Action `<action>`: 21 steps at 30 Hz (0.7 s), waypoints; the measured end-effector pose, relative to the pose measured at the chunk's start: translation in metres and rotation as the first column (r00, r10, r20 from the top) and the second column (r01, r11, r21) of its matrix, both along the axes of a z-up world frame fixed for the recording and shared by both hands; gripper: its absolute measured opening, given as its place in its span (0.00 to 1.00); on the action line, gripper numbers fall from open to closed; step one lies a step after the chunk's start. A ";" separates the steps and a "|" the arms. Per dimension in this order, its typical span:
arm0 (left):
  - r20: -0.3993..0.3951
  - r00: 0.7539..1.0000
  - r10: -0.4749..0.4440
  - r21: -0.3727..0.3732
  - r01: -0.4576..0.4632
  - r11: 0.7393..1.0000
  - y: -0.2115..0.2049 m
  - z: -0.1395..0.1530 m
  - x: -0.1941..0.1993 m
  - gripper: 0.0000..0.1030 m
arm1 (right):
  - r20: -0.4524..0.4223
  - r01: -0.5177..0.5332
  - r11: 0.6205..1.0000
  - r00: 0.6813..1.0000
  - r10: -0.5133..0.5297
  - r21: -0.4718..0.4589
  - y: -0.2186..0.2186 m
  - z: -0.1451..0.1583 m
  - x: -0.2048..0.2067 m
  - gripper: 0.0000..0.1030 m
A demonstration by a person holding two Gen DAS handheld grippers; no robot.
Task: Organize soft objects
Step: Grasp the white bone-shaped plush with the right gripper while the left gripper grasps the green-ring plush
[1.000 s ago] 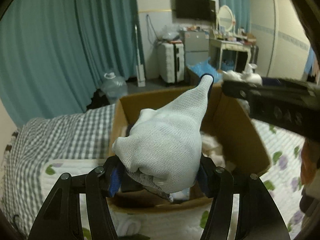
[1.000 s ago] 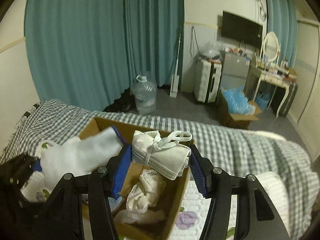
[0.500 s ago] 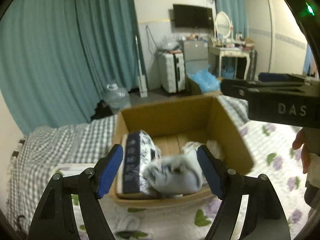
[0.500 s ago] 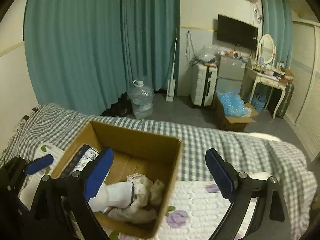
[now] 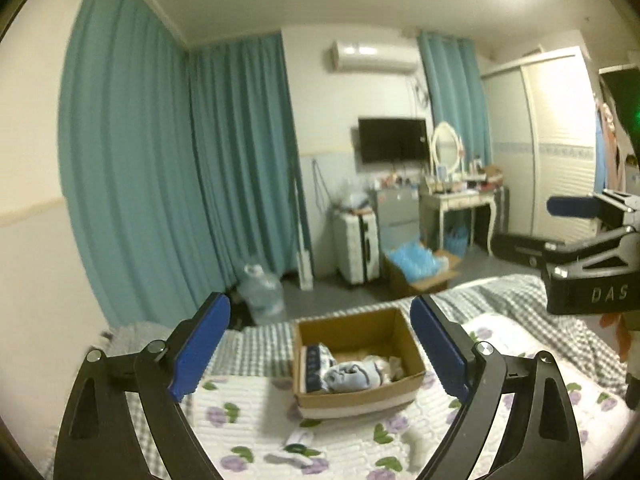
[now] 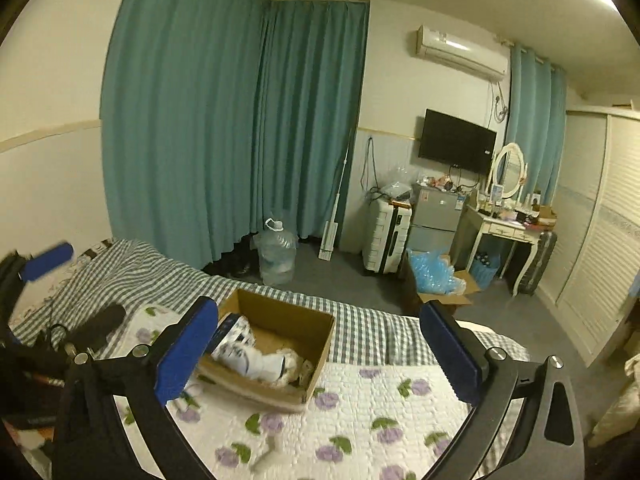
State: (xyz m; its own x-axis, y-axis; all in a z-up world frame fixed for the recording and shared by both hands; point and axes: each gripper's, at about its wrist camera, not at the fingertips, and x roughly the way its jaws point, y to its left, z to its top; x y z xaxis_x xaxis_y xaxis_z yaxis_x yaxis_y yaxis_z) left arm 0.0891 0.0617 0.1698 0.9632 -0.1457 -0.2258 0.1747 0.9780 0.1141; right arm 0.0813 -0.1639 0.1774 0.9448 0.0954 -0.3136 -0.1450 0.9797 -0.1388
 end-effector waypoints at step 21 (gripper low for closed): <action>-0.187 0.982 0.003 -0.037 -0.010 0.999 0.042 -0.111 0.000 0.93 | -0.217 0.023 0.995 0.976 -0.002 0.096 0.028 -0.128 -0.031 0.99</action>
